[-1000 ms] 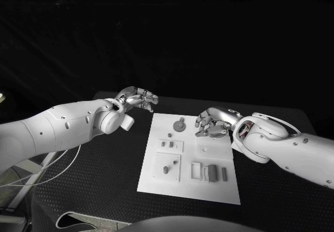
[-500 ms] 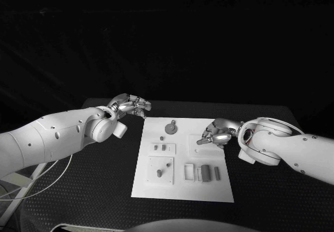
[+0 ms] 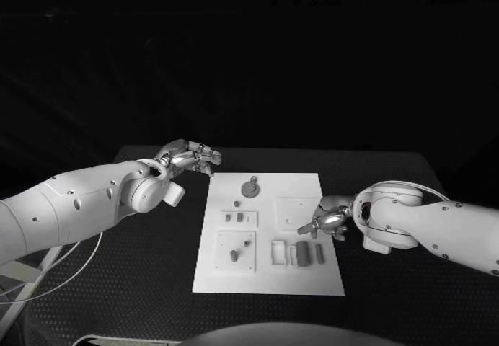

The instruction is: Assemble the parts on the task board

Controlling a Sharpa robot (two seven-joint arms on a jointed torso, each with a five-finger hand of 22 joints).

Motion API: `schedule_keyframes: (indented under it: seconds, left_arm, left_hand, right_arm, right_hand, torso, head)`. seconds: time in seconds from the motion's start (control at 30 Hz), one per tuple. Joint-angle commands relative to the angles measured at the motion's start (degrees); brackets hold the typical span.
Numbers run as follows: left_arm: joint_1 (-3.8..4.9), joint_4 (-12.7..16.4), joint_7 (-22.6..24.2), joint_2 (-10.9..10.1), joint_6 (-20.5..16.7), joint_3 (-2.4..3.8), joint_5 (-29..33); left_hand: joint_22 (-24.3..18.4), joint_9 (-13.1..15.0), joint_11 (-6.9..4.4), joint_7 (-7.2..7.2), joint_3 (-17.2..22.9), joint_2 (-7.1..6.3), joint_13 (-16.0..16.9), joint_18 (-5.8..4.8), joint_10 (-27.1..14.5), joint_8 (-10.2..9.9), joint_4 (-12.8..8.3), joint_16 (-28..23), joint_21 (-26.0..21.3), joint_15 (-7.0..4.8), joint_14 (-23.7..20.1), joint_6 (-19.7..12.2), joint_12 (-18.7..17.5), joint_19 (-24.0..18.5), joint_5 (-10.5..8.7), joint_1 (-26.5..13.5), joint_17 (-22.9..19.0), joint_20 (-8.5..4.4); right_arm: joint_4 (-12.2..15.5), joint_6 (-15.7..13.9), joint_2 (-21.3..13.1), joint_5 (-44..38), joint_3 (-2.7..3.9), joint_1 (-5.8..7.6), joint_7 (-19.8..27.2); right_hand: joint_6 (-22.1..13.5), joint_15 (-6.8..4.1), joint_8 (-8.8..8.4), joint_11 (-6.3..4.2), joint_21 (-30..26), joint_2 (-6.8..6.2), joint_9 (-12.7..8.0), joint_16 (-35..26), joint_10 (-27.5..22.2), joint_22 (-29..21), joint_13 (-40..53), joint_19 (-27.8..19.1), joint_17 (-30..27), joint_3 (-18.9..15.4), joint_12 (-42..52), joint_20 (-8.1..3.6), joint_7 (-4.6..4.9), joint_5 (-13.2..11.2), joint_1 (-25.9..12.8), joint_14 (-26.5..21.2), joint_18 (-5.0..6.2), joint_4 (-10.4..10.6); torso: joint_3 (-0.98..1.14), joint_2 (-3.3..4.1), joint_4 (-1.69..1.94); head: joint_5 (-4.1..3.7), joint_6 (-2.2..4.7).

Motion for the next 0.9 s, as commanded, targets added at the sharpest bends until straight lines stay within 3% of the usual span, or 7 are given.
schedule_keyframes:
  seconds: [0.03, 0.43, 0.9]
  left_arm:
    - [-0.01, 0.2, 0.6, 0.0, 1.2, 0.03, 0.0]
    - [-0.01, 0.4, 0.6, -0.1, 1.3, 0.03, 0.0]
    - [-0.01, 0.5, 0.5, -0.2, 1.3, 0.03, 0.0]
  left_hand:
    - [-0.1, 0.0, 0.08, -0.09, -0.4, 0.24, -0.1, 0.85, -0.4, -0.2, 0.0, -0.2, -0.2, 0.38, 0.0, -0.4, -0.2, 0.0, -0.18, -0.6, 0.1, 0.43]
    - [-0.1, 0.0, 0.07, -0.11, -0.4, 0.41, -0.1, 0.87, -0.4, -0.2, -0.1, -0.2, -0.2, 0.37, 0.0, -0.4, -0.2, -0.1, -0.17, -0.6, 0.1, 0.43]
    - [-0.1, -0.1, 0.07, -0.12, -0.4, 0.49, -0.1, 0.88, -0.4, -0.2, -0.1, -0.3, -0.2, 0.37, 0.0, -0.4, -0.2, -0.1, -0.18, -0.6, 0.1, 0.43]
  right_arm:
    - [0.0, 3.6, 0.2, -1.2, -0.34, -0.32, -2.8]
    - [-1.6, 2.6, 1.7, -1.4, -0.9, -2.81, -3.5]
    - [-2.4, 2.7, 3.2, -1.1, -1.0, -4.01, -3.5]
  right_hand:
    - [0.6, -0.4, 0.33, -0.27, 0.5, -0.06, 0.4, 0.4, 0.3, 1.4, 0.1, 0.1, 0.0, 0.3, 0.4, -0.47, 0.1, 0.0, -1.0, 0.1, 0.49, 1.0]
    - [0.8, -0.56, 0.17, -0.42, 1.2, 0.32, 1.0, 0.9, 0.7, 1.4, 0.2, 0.1, 0.1, 0.8, 0.6, -0.77, -0.05, 0.0, -1.1, 0.3, 0.49, 1.3]
    - [0.8, -0.53, -0.17, -0.39, 1.7, 1.06, 1.3, 1.1, 0.7, 1.4, 0.2, -0.1, -0.2, 0.5, 0.6, -0.8, -0.02, 0.0, -0.7, 0.2, 0.49, 0.1]
  torso:
    - [-0.09, 0.05, 0.09]
    - [-0.08, 0.11, 0.12]
    - [-0.09, 0.11, 0.02]
  head:
    - [-0.4, -0.29]
    - [-0.42, -1.04]
    - [-0.07, -1.46]
